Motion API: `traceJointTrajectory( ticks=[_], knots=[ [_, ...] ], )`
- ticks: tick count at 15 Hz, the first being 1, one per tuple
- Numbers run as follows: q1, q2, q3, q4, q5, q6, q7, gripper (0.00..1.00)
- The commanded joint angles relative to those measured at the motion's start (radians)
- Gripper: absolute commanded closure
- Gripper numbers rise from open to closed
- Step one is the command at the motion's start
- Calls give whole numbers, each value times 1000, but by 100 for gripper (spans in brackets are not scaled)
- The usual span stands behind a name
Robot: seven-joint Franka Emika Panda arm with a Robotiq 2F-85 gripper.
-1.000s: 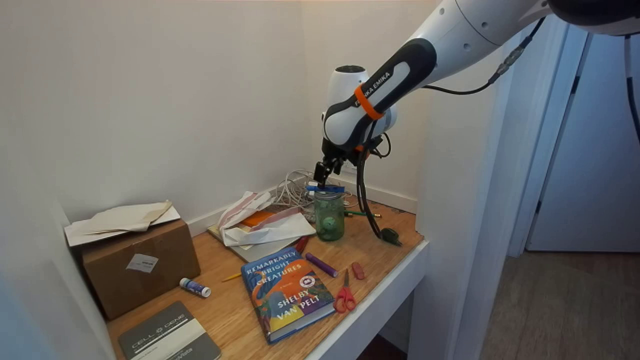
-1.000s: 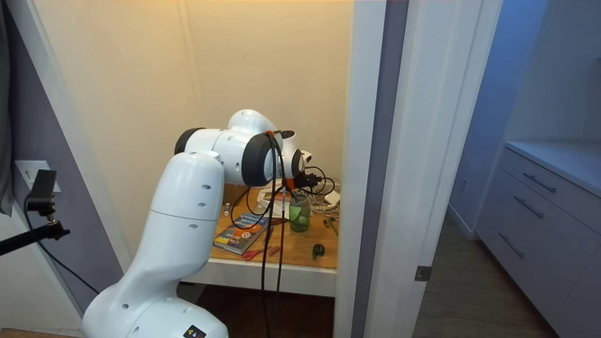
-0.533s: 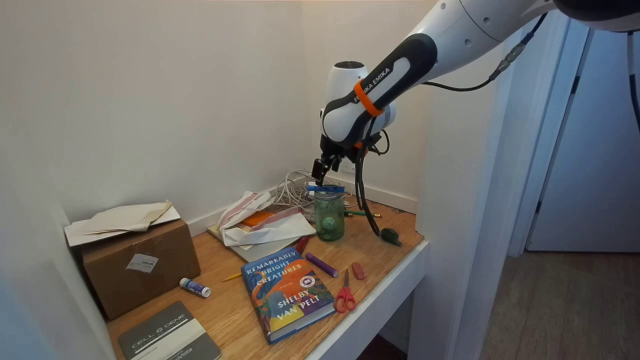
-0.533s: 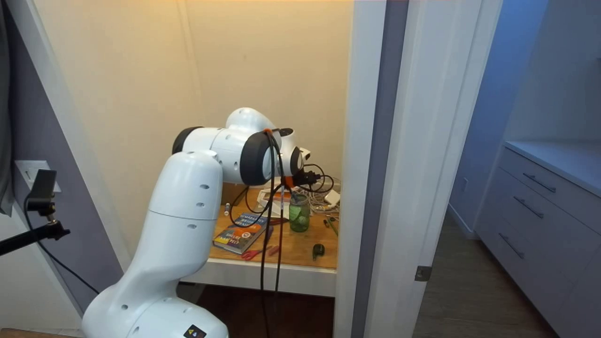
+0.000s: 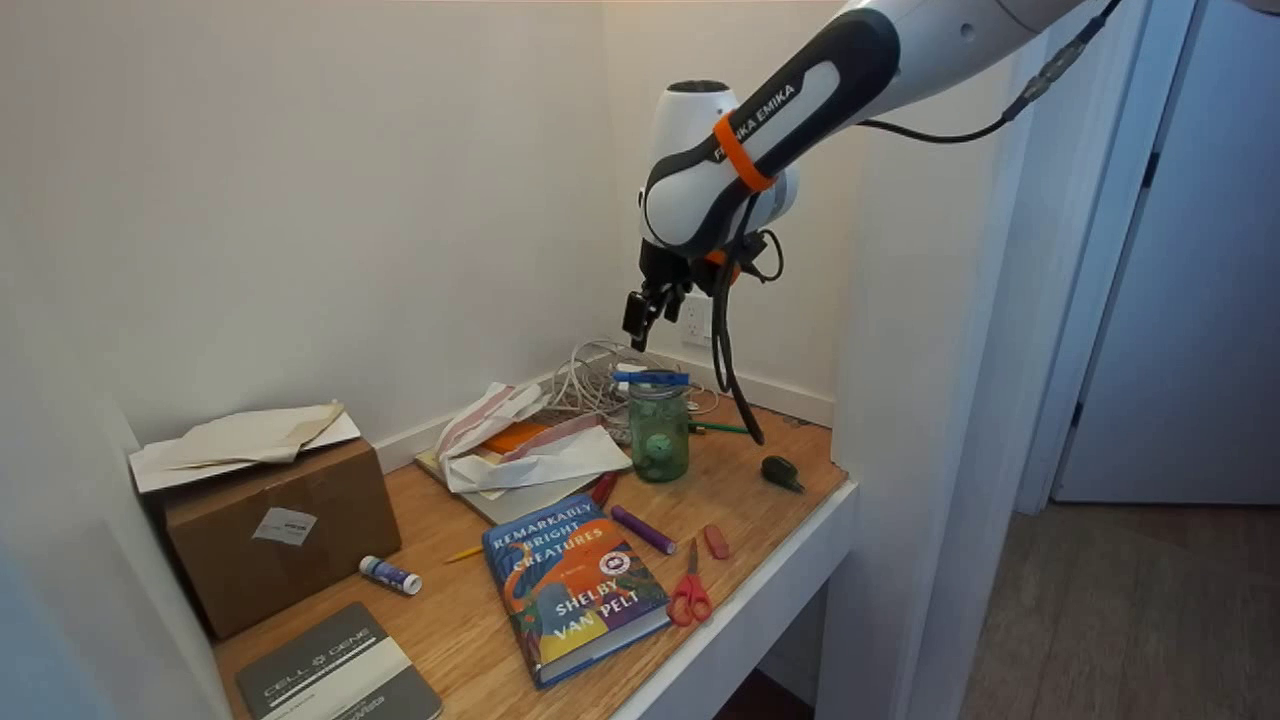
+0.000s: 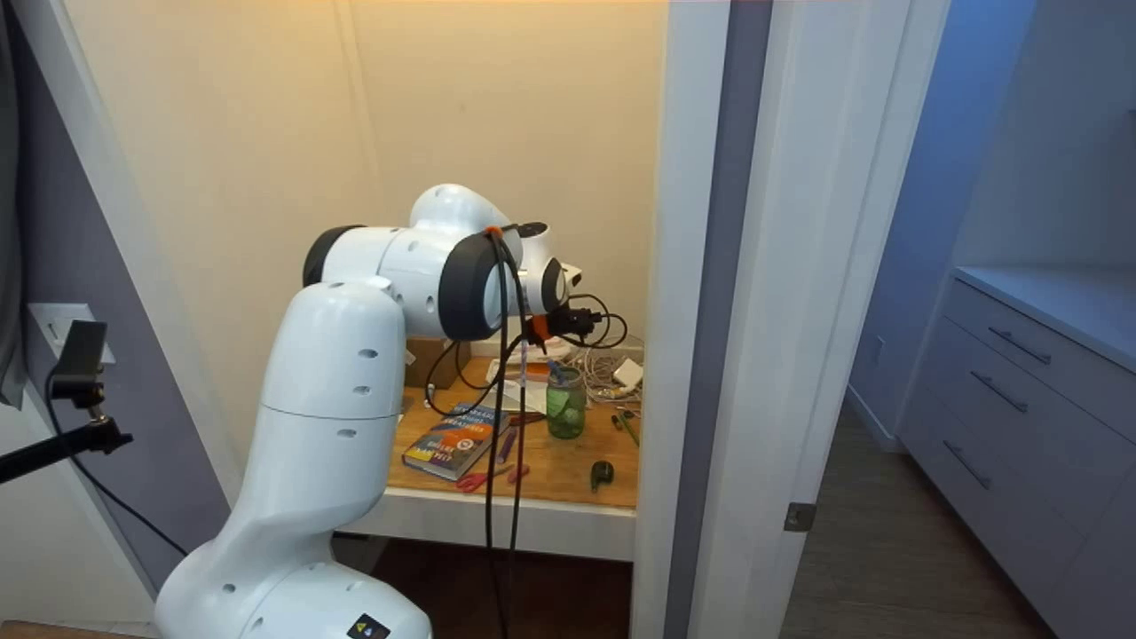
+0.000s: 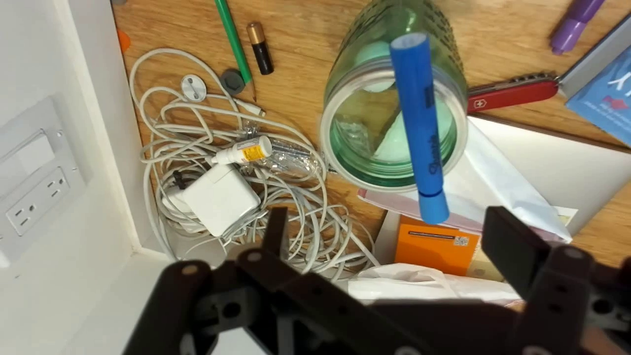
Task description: Put the purple marker on the table then put the blue marker on top of the glass jar
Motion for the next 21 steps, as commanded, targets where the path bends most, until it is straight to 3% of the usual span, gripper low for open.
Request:
traceJointTrajectory(
  ticks=[1, 8, 21],
  knots=[
    [-13, -116, 30, -80, 34, -116, 6, 0],
    [-18, -265, 69, -178, 124, -241, 42, 0],
    [-20, -423, 84, -345, 222, -241, 12, 0]
  ],
)
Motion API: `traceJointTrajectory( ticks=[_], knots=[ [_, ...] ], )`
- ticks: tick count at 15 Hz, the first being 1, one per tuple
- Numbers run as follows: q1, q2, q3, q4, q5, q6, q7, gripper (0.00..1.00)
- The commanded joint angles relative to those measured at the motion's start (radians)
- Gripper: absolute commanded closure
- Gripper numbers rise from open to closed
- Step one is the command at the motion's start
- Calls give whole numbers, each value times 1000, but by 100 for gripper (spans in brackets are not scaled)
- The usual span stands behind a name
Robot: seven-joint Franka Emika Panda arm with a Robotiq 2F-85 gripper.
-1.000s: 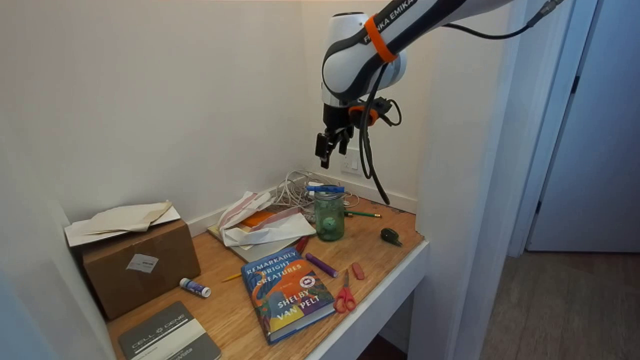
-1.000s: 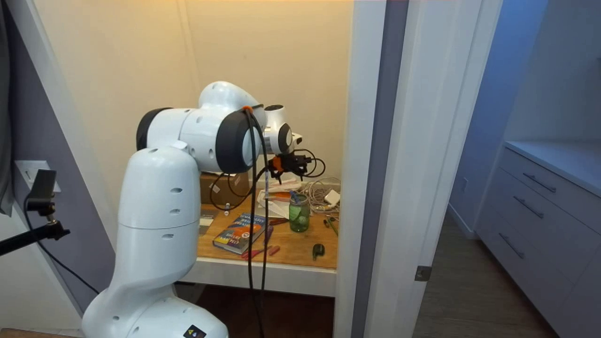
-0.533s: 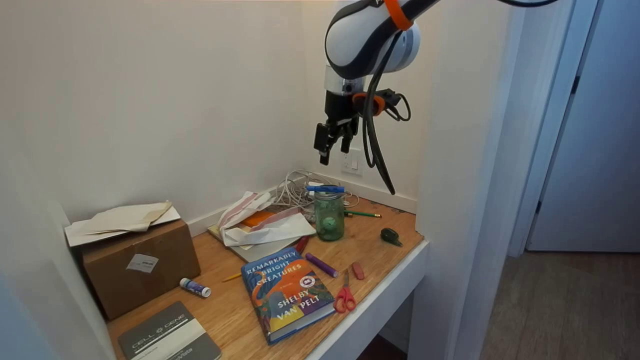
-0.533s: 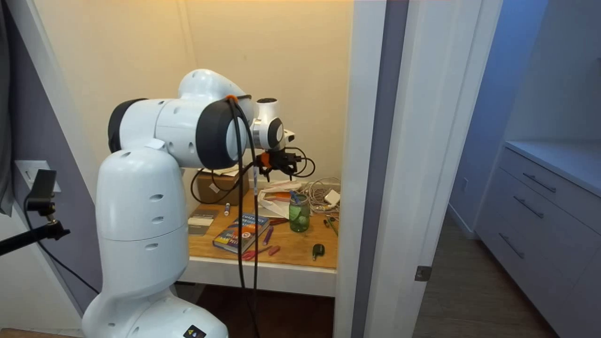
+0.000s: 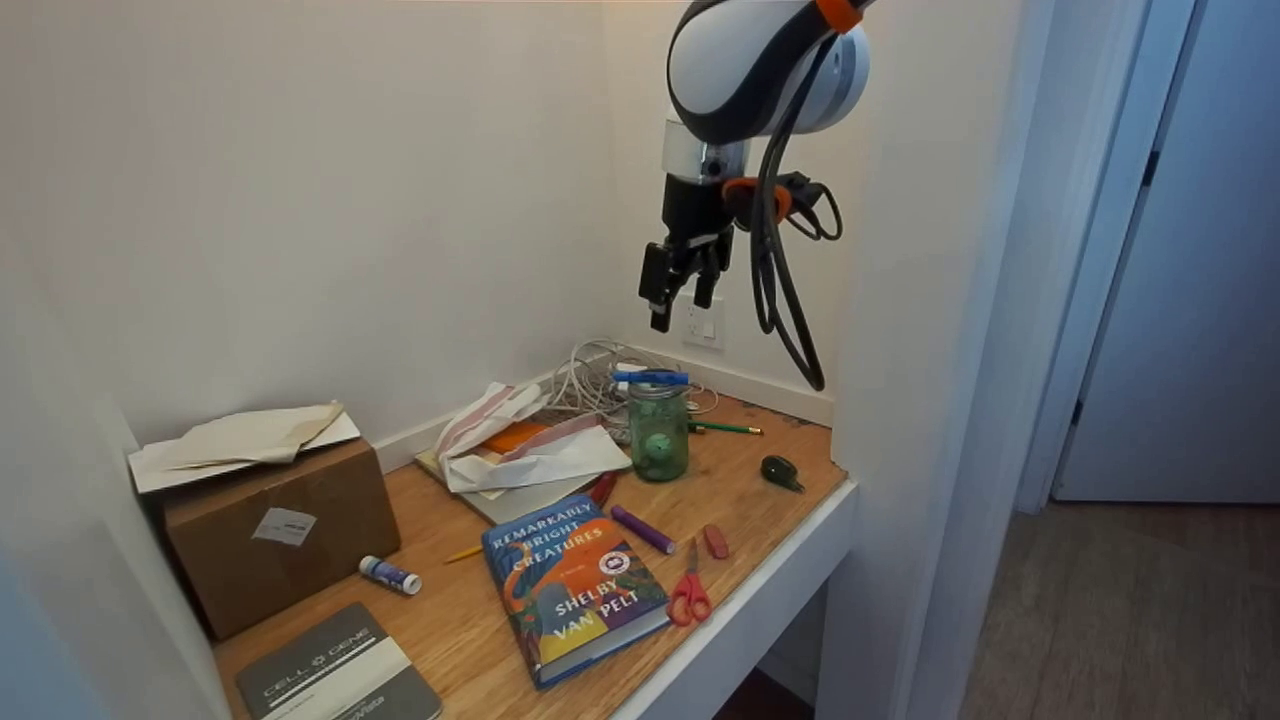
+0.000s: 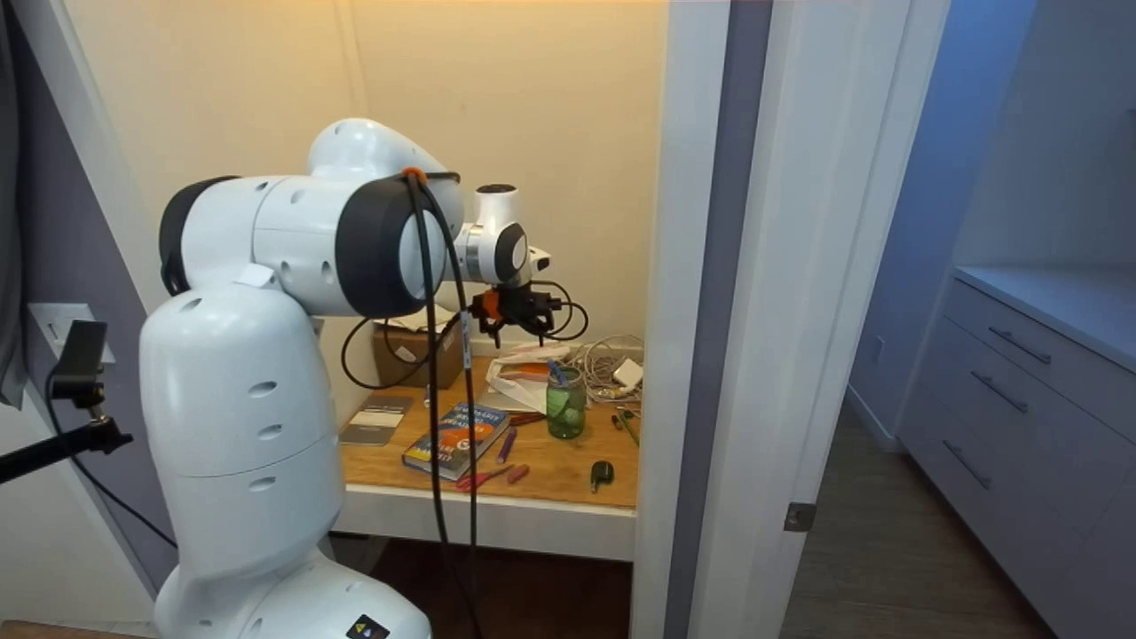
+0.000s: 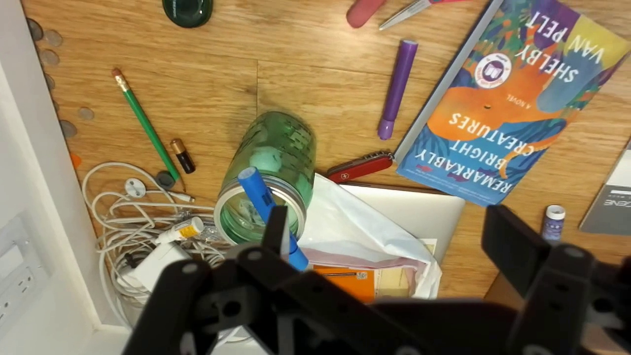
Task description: Put the purple marker on the table then put the blue marker on top of the glass jar
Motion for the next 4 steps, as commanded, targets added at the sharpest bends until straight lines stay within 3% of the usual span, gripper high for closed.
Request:
traceJointTrajectory(
  ticks=[1, 4],
  knots=[
    [-16, -60, 14, -57, 38, -8, -18, 0],
    [-10, -18, 11, -17, 3, -3, 2, 0]
  ],
)
